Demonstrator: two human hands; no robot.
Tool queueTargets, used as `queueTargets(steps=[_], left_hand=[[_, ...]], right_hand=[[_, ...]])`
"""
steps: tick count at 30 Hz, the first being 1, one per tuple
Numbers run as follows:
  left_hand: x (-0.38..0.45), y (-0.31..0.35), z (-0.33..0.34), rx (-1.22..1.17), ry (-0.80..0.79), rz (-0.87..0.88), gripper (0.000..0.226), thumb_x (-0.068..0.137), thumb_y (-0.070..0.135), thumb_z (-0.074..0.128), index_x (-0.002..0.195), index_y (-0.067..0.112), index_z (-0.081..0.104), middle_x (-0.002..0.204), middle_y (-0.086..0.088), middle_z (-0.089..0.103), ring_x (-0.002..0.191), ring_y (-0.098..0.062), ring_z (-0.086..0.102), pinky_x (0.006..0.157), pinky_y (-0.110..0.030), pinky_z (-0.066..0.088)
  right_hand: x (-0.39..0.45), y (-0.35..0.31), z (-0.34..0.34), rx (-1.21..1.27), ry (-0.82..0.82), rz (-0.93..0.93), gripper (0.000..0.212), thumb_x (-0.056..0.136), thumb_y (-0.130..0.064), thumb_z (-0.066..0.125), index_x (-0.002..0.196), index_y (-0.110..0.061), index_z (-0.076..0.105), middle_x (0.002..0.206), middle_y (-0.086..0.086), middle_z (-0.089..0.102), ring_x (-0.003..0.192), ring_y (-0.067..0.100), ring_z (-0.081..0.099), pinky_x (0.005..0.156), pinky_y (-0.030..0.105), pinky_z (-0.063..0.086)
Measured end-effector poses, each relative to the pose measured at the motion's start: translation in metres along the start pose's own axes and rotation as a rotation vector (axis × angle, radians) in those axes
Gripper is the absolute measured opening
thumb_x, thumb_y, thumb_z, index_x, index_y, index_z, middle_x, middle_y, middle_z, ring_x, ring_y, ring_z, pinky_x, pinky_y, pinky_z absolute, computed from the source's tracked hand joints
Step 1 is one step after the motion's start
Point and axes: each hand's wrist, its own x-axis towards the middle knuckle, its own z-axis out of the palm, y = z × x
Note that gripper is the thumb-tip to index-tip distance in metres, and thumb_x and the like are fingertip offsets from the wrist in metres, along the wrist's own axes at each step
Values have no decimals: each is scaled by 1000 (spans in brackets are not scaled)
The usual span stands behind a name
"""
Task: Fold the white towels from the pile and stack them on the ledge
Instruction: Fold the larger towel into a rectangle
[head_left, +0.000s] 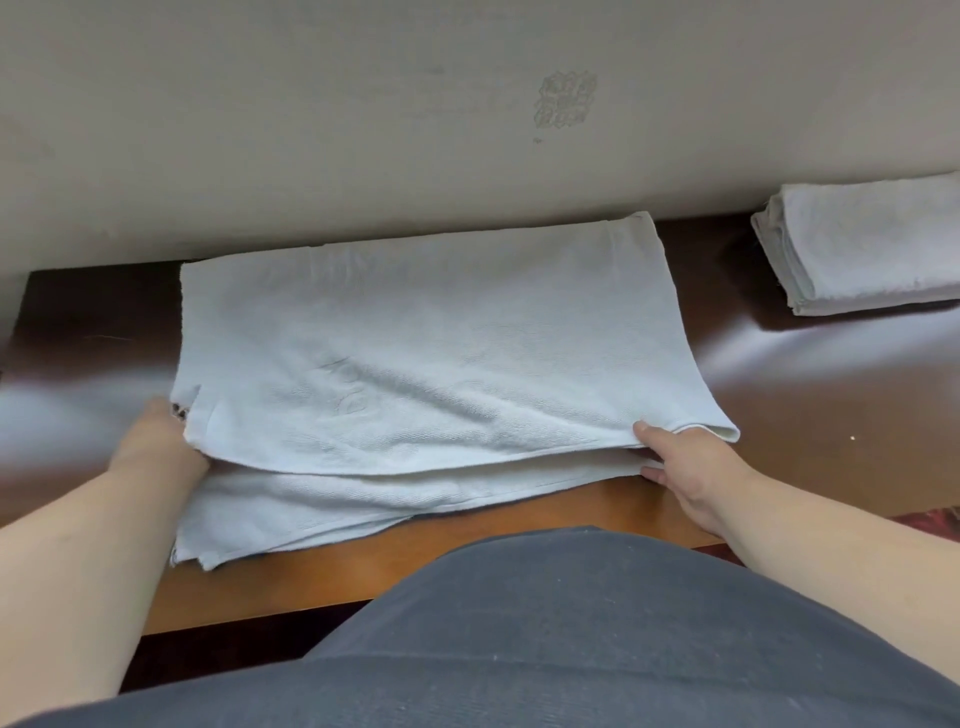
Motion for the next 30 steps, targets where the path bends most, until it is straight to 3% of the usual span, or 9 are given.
queueTargets(steps=[3,6,9,11,13,16,22,26,30], left_hand=[[-12,-6,-7,-91,152,-148,55,85,47,54,129,12,56,128,-26,57,116,-48,53,97,-47,45],[-35,-16,-9,-227,283,-196,42,94,36,51,129,14,59,121,-25,59,109,-45,57,91,-47,47],[-59,-16,-5,-364,54,-304,61,91,65,38,129,21,59,104,-4,68,84,-25,69,68,-37,51],[-63,-20,-2,-401,-147,-343,82,79,82,45,137,25,49,116,0,64,91,-25,71,71,-37,53],[-66,-23,-1,-303,-202,-290,67,84,61,66,132,17,52,113,1,63,82,-17,71,65,-32,54],[-57,-20,-4,-419,-190,-282,20,94,30,67,109,17,62,101,0,65,67,-10,64,57,-26,53],[-41,-9,-12,-668,-168,-384,20,90,30,71,102,18,60,99,-3,61,79,-15,62,67,-35,58],[-48,-13,-6,-535,-99,-342,46,91,35,68,133,23,52,123,1,61,106,-19,64,83,-32,55],[-55,-11,-1,-489,-118,-205,38,92,33,68,127,21,59,109,2,68,77,-9,73,65,-24,59]], right_hand=[[-2,0,-2,83,-33,51,26,98,-21,61,123,-11,63,129,2,65,118,20,60,79,32,49],[-1,0,-2,254,-48,133,16,100,-20,58,114,-16,63,125,6,68,111,23,65,76,33,48],[1,-1,-1,460,-9,211,26,99,-29,58,124,-22,59,122,7,68,107,27,66,76,37,50],[2,-3,0,542,19,241,36,98,-40,59,129,-22,57,119,9,70,105,29,68,75,41,52],[4,-5,2,599,55,252,41,98,-47,55,131,-23,56,119,9,69,102,29,68,74,43,52],[3,-13,3,659,124,227,35,102,-41,49,132,-24,54,118,5,69,93,27,73,68,42,52],[-2,-35,1,774,141,114,27,104,-23,43,125,-20,59,104,-2,77,90,16,75,66,33,58],[0,-35,2,711,126,97,28,104,-24,41,125,-22,59,101,-4,77,91,14,75,68,32,58],[8,-22,-3,674,149,87,25,103,-27,43,122,-23,59,98,-2,77,86,17,75,57,32,61]])
